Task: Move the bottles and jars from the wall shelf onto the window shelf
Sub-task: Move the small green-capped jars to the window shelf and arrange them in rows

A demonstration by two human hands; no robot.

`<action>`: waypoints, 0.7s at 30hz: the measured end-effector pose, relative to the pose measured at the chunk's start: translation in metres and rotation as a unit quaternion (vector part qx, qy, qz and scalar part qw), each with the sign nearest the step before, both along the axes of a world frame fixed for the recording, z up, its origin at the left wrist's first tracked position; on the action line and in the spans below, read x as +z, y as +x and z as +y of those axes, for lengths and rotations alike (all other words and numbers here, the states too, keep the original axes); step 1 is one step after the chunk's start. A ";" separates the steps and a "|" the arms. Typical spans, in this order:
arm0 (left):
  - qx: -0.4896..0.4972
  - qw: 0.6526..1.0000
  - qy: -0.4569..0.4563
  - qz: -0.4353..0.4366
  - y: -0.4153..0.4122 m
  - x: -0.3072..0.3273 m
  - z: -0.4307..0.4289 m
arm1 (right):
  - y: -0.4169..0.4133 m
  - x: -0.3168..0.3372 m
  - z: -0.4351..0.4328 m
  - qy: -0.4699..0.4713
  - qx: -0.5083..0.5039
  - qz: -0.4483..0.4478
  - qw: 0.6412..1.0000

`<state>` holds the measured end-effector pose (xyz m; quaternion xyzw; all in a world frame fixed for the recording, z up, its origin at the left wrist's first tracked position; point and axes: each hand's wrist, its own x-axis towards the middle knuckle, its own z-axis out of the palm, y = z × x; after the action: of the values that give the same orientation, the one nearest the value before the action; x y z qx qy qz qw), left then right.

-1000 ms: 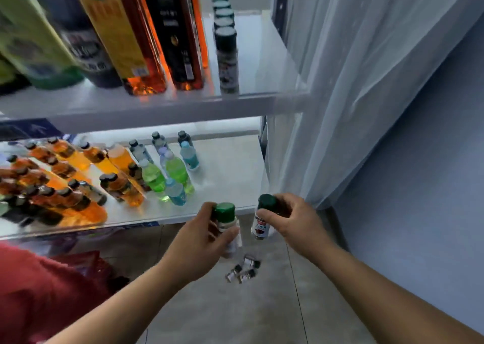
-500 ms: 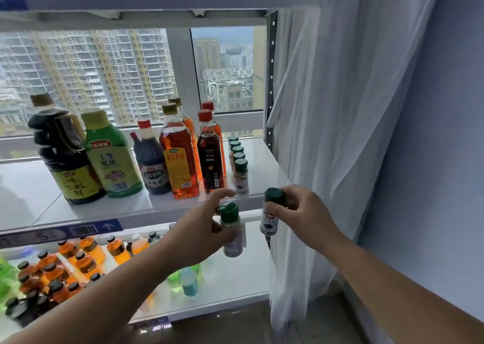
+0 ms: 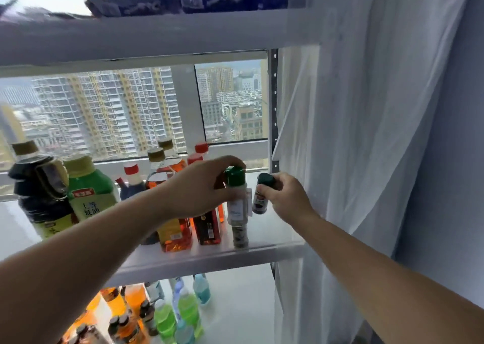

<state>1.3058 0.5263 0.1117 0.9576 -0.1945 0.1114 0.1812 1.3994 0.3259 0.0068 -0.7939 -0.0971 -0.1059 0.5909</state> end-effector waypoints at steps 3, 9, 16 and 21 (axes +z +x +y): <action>0.009 1.000 0.014 -0.004 0.030 0.013 -0.005 | 0.034 -0.005 0.011 -0.018 -0.004 0.006 1.000; 0.013 0.998 0.052 0.037 0.084 0.025 -0.011 | 0.077 -0.024 0.026 -0.017 0.006 0.052 0.998; -0.003 0.991 0.114 0.062 0.128 0.049 -0.007 | 0.113 -0.045 0.033 -0.078 -0.022 0.083 0.993; -0.016 0.989 0.134 0.068 0.150 0.057 0.001 | 0.132 -0.047 0.038 -0.107 -0.032 0.088 0.990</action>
<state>1.4554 0.5270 0.1690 0.9754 -0.2099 0.0160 0.0662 1.5317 0.3639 -0.0403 -0.8616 -0.0297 -0.0433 0.5049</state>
